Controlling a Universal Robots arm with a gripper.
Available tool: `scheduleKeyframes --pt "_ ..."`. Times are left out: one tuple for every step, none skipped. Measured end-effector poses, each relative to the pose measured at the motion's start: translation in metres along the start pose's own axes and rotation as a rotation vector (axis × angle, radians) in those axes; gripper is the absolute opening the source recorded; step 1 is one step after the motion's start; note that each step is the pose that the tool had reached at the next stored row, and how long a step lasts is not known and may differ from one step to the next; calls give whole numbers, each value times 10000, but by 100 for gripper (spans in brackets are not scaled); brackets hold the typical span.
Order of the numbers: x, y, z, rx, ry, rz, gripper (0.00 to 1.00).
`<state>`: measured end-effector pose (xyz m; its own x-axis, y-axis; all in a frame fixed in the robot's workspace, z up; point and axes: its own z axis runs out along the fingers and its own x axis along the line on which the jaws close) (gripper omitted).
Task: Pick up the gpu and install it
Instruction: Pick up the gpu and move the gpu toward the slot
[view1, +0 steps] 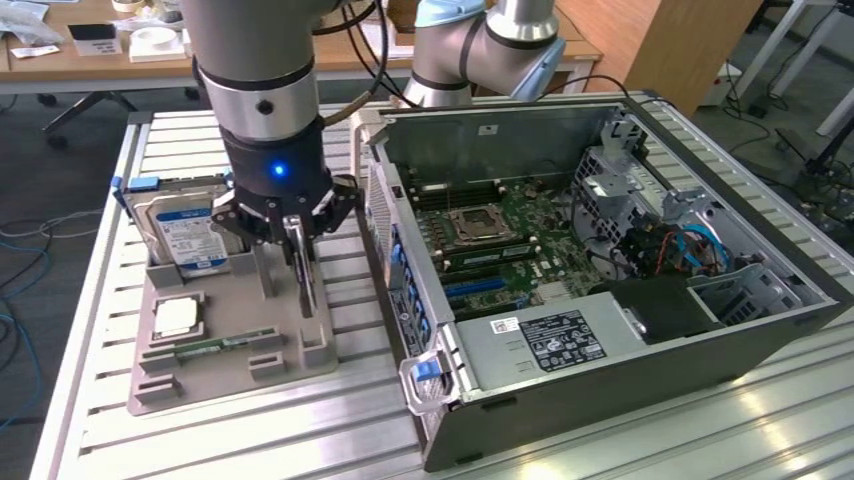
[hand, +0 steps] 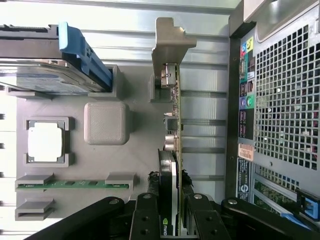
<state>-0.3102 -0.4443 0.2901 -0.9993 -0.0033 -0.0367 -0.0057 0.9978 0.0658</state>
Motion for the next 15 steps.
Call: scheduleKeyframes --pt "0 1 -14 0 0 0 27" --pt "-1 2 -31 0 0 1 27" --pt "-2 3 -47 -1 0 0 27" --pt "-2 4 -65 0 0 0 27" --pt "-3 6 -85 -1 0 0 27" --pt "-4 7 -103 -1 0 0 27" --pt "-4 8 -121 0 0 0 27" --pt "-5 9 -138 0 0 0 27" --pt "-6 10 -155 0 0 0 27" --pt "-6 11 -171 0 0 0 27" --pt "-7 12 -187 -1 0 0 27" --pt "-7 13 -201 -1 -1 0 27" --pt "-8 14 -217 -1 0 0 27" --pt "-9 15 -231 0 0 0 27" --pt "-9 16 -244 -1 -1 0 27"
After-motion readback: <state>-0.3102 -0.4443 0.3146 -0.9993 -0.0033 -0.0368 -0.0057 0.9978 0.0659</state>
